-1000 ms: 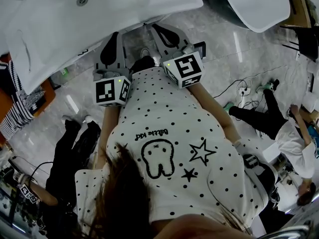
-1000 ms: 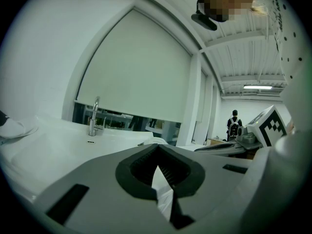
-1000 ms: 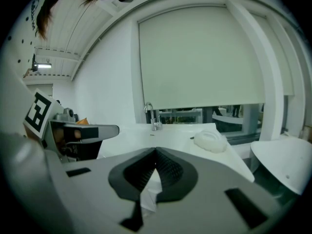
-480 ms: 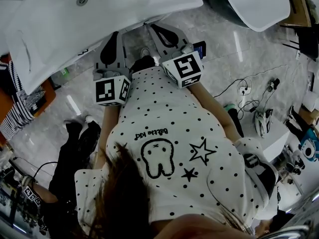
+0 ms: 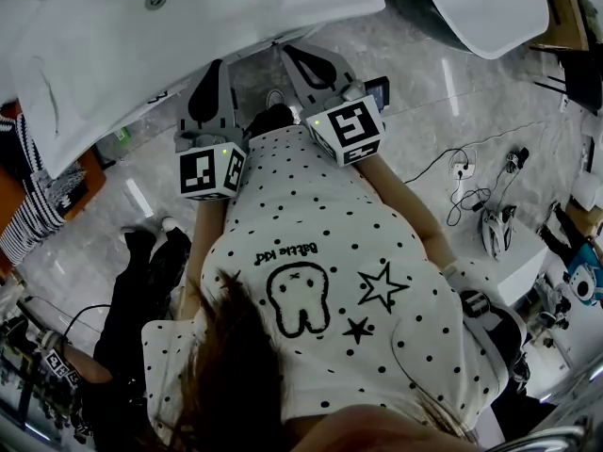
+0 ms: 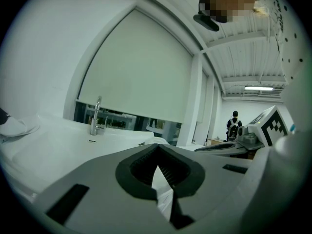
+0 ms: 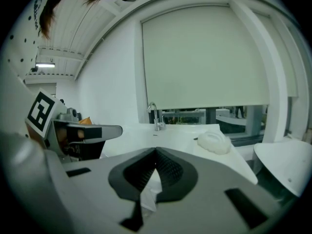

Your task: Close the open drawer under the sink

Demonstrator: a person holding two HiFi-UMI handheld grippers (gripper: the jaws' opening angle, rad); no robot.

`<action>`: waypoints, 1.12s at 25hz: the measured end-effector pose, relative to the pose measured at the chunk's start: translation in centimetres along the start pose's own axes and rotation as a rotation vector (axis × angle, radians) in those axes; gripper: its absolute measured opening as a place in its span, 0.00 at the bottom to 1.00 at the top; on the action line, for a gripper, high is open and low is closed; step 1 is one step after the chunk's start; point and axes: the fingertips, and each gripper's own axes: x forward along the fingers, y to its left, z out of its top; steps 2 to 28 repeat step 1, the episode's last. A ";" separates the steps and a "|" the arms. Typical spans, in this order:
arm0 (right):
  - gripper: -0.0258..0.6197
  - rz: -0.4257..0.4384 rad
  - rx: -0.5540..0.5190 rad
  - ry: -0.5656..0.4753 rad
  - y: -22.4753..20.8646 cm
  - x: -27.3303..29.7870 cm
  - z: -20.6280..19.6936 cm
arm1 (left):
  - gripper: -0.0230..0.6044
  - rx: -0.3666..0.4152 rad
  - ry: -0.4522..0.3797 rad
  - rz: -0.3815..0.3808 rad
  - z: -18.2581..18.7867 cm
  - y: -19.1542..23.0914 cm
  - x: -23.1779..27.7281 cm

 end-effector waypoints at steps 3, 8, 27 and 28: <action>0.06 0.000 0.000 -0.001 0.0 0.0 0.1 | 0.04 -0.001 -0.001 0.001 0.1 0.1 0.0; 0.06 0.000 0.000 -0.001 0.0 0.0 0.1 | 0.04 -0.001 -0.001 0.001 0.1 0.1 0.0; 0.06 0.000 0.000 -0.001 0.0 0.0 0.1 | 0.04 -0.001 -0.001 0.001 0.1 0.1 0.0; 0.06 0.000 0.000 -0.001 0.0 0.0 0.1 | 0.04 -0.001 -0.001 0.001 0.1 0.1 0.0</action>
